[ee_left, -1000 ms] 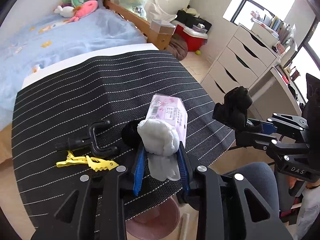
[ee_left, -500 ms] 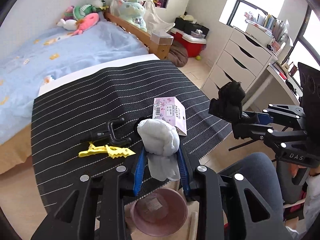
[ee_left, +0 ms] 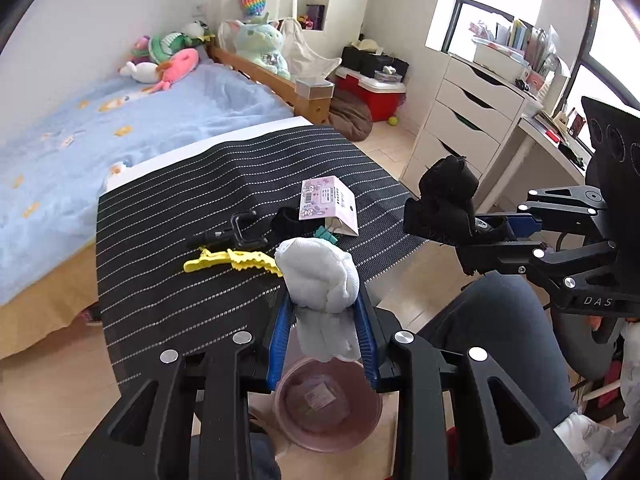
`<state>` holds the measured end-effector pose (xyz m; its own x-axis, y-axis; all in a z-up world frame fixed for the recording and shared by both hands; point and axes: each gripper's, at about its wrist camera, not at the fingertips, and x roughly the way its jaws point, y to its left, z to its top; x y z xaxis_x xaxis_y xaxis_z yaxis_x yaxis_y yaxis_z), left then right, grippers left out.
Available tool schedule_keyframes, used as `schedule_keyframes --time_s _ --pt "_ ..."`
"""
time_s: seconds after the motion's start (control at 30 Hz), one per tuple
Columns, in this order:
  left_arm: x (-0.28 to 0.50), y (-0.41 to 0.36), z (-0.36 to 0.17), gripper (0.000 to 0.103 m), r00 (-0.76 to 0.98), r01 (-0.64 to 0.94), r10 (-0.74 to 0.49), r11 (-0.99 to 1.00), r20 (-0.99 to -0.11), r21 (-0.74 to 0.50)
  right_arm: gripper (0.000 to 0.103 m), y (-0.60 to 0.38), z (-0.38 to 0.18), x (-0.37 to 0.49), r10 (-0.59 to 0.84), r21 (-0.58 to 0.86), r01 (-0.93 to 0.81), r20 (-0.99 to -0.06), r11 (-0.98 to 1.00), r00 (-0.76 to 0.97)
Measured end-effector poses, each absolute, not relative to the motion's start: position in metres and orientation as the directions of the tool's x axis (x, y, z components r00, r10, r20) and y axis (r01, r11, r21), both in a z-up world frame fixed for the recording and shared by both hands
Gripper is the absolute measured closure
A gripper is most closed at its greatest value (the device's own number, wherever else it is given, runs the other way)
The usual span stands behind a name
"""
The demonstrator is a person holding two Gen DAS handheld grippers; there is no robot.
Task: Collect trash
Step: 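Carry the white cloth and black glove over the wastebasket and release both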
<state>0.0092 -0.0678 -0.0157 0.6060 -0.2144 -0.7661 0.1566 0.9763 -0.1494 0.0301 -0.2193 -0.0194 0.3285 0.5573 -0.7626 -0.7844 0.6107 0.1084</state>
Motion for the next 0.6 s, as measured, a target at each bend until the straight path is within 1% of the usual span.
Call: schedule_keyframes --time_s 0.53,0.6 --pt "-0.048 -0.062 -0.015 0.073 0.616 0.130 -0.221 0.975 -0.757 -0.179 0.077 -0.210 -0.047 -0.017 0.560 0.166 -0.831 -0.805 0.530 0.196" --pt "-0.051 -0.061 -0.016 0.073 0.616 0.126 -0.220 0.975 -0.757 -0.181 0.075 -0.208 -0.049 -0.019 0.562 0.176 -0.836 -0.807 0.521 0.181"
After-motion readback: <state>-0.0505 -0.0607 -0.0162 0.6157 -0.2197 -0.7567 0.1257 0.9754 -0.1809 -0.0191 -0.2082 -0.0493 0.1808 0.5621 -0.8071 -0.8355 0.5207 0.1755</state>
